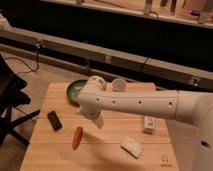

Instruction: Place the pepper in the ceramic cup

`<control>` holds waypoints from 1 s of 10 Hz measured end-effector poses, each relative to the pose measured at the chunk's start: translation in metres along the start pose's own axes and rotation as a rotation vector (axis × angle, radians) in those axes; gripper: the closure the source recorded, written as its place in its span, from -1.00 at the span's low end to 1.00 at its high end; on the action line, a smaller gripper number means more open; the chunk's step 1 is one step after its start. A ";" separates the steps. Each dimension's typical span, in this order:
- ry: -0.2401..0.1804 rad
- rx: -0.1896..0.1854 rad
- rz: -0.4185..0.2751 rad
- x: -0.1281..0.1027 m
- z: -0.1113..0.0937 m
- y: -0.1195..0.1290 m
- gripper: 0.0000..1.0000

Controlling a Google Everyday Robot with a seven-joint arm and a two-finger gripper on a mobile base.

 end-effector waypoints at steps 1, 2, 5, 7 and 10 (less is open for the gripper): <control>-0.009 -0.003 -0.020 -0.004 0.005 -0.004 -0.60; -0.016 -0.005 -0.033 -0.005 0.008 -0.006 -0.60; -0.035 -0.014 -0.082 -0.014 0.021 -0.015 -0.60; -0.048 -0.018 -0.099 -0.018 0.029 -0.018 -0.60; -0.072 -0.024 -0.116 -0.024 0.043 -0.023 -0.60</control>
